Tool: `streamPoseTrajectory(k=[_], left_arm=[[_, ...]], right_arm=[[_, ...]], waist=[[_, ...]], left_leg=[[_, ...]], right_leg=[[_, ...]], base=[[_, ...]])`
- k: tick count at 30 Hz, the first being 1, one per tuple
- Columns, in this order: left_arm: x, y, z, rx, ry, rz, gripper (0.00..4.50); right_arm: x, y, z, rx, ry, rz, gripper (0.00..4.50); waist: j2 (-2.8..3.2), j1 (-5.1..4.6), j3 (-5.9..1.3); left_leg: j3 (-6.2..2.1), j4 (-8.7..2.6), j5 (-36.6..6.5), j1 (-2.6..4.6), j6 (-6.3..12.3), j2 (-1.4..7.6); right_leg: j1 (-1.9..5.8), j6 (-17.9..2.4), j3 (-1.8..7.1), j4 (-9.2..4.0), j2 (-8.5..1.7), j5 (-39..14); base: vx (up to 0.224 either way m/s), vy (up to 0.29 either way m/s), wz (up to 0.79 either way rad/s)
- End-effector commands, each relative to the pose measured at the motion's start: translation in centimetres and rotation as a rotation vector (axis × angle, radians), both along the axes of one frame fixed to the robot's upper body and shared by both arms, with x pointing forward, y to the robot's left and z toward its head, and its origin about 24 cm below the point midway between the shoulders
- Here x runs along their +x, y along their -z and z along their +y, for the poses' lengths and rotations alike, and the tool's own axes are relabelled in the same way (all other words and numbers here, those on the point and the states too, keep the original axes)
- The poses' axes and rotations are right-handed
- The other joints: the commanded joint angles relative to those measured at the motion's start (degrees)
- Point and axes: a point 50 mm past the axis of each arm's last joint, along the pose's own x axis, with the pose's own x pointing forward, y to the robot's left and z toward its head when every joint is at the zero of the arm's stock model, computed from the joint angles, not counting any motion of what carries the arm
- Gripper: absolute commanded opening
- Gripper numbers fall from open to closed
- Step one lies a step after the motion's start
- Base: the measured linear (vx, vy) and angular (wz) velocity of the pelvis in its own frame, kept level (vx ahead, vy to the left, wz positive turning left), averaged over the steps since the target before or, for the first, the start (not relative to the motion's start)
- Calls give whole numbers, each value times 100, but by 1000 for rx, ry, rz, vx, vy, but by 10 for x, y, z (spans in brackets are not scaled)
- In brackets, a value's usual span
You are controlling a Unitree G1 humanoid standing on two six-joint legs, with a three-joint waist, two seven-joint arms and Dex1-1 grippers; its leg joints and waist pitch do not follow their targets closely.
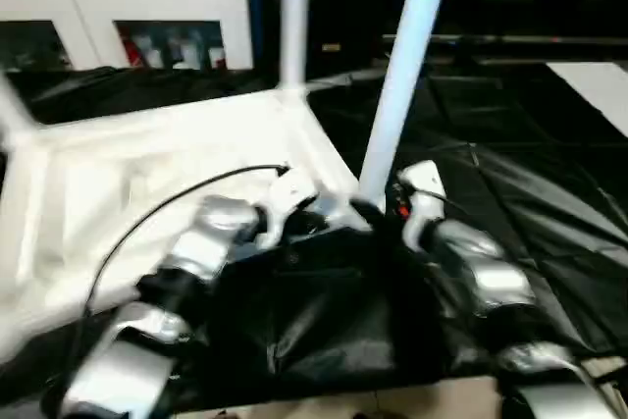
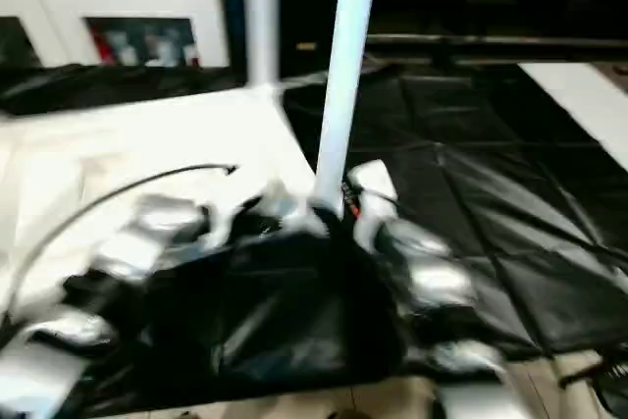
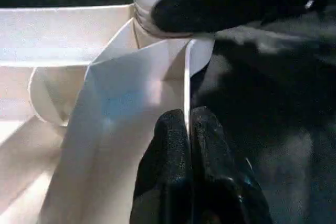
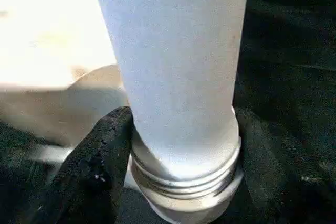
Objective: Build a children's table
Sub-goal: Rotate leg to tighten
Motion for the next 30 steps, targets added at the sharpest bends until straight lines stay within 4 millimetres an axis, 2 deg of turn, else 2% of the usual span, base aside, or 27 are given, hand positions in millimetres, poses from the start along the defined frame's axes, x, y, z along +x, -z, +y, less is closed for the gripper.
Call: streamPoseTrajectory(k=[1,2,4,5,6,10,13,14,16,17,18,19,20,21,23,24,26,27,28,30], left_arm=[[-5,-1,-31,-50,49,-7,0],[-8,-1,-37,-47,73,-9,0],[-12,1,-42,-41,119,-5,0],[-14,2,-42,-34,144,5,0],[-14,2,-42,-32,150,7,0],[-15,5,-28,-1,192,30,0],[-15,5,-20,5,206,40,0],[-16,3,-9,4,242,51,0],[-16,2,-7,2,254,55,0],[-18,0,1,-7,295,76,0],[-18,0,3,-9,305,83,0],[-19,-1,7,-14,323,99,0],[-22,-3,12,-19,368,114,0],[-22,-3,13,-19,375,118,0],[-27,-6,23,-18,434,149,0],[-27,-6,25,-19,442,153,0],[-29,-8,31,-20,457,163,0],[-29,-8,33,-22,458,165,0],[-29,-8,33,-23,458,166,0],[-32,-9,36,-34,460,180,0]], right_arm=[[-11,24,26,-22,-17,126,268],[-10,21,34,-27,-45,101,268],[-10,12,44,-15,-117,37,268],[-10,8,45,1,-146,5,268],[-10,7,45,6,-150,-3,324],[-10,-1,30,-1,-243,-75,356],[-14,-3,20,-32,-331,-95,356],[-20,-6,5,-55,-455,-104,356],[-21,-7,1,-59,-479,-105,356],[-25,-11,-11,-70,-552,-105,356],[-25,-12,-15,-72,-570,-105,356],[-27,-14,-21,-76,-603,-104,356],[-28,-18,-28,-78,-642,-98,356],[-29,-18,-29,-79,-649,-97,356],[-30,-21,-40,-93,-713,-77,356],[-30,-21,-42,-97,-726,-71,356],[-30,-22,-45,-108,-754,-59,356],[-29,-22,-45,-108,-761,-56,356],[-29,-22,-45,-108,-761,-55,356],[-29,-22,-42,-81,-795,-42,356]], waist=[[-15,-15,-238],[-6,-22,-228],[21,-19,-232],[11,-17,-239],[24,-11,-245],[37,14,-263],[24,36,-276],[47,49,-306],[31,55,-318],[66,51,-329],[45,65,-354],[50,71,-354],[-21,63,-347],[25,99,-347],[-29,138,-336],[-5,158,-329],[-8,219,-318],[-46,222,-311],[-22,246,-301],[-28,251,-289]], left_leg=[[-43,-428,-2180,9,6,53],[-36,-427,-2297,24,31,48],[-37,-433,-2360,18,61,48],[-28,-435,-2345,15,79,51],[-26,-435,-2310,16,86,53],[9,-428,-2089,-4,156,73],[20,-419,-1883,-37,256,77],[31,-398,-1641,-35,315,81],[55,-360,-1416,-47,402,79],[57,-353,-1261,-40,457,91],[56,-327,-1015,-68,550,78],[64,-314,-909,-64,609,82],[68,-312,-815,-76,709,85],[68,-308,-784,-59,757,93],[93,-305,-774,-40,780,129],[93,-308,-808,-34,767,136],[106,-313,-930,9,687,159],[115,-318,-972,2,675,157],[117,-327,-1079,8,611,156],[105,-344,-1168,-6,505,148]], right_leg=[[171,-468,117,-572,-253,-3295],[137,-488,118,-585,-241,-3253],[142,-507,125,-581,-242,-3176],[147,-536,134,-579,-236,-3061],[147,-567,143,-565,-237,-2965],[181,-845,181,-490,-222,-2280],[236,-978,186,-439,-218,-1947],[268,-1107,189,-411,-219,-1595],[281,-1242,200,-357,-214,-1183],[288,-1393,200,-324,-219,-877],[346,-1486,190,-269,-212,-537],[333,-1545,195,-248,-210,-357],[339,-1629,187,-234,-211,-231],[343,-1680,183,-222,-218,-241],[324,-1709,175,-220,-211,-338],[319,-1726,176,-206,-217,-381],[279,-1746,184,-205,-222,-470],[283,-1731,185,-209,-219,-529],[275,-1683,192,-220,-230,-715],[285,-1557,197,-247,-241,-1007]], base=[[0,0,0],[0,0,0],[0,0,0],[0,0,0],[0,0,0],[0,0,0],[0,0,0],[0,0,0],[55,-14,4],[59,-14,4],[53,-8,1],[0,0,0],[0,0,0],[0,0,0],[0,0,0],[0,0,0],[0,0,0],[0,0,0],[0,0,0],[0,0,0]])
